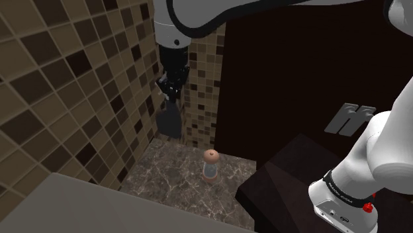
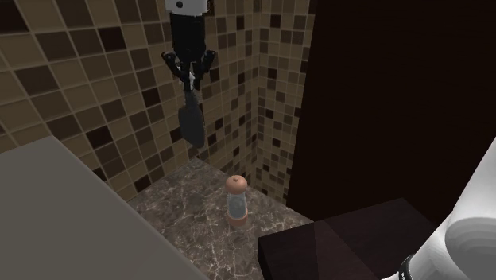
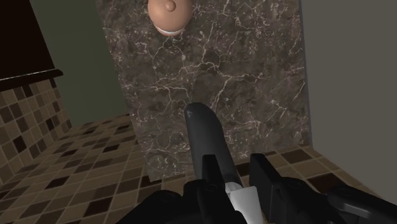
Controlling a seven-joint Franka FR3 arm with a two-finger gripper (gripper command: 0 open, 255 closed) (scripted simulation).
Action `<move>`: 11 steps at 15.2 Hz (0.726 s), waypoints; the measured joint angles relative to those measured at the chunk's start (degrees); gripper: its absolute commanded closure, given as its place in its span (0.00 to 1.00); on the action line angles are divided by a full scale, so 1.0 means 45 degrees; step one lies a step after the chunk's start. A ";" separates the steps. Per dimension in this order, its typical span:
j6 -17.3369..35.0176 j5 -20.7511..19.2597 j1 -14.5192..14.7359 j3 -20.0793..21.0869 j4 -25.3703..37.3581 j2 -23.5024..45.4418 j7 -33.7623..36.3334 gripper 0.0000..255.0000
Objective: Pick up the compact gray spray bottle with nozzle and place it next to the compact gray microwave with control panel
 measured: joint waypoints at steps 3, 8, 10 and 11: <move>-0.0476 -0.0010 0.0017 0.0010 0.0489 0.0014 0.0032 1.00; -0.1329 0.0005 0.0008 0.0009 0.1296 -0.0035 0.0025 1.00; -0.1725 -0.0010 0.0020 0.0013 0.1732 0.0005 0.0045 1.00; -0.1891 -0.0033 0.0039 0.0022 0.1957 0.0065 0.0072 1.00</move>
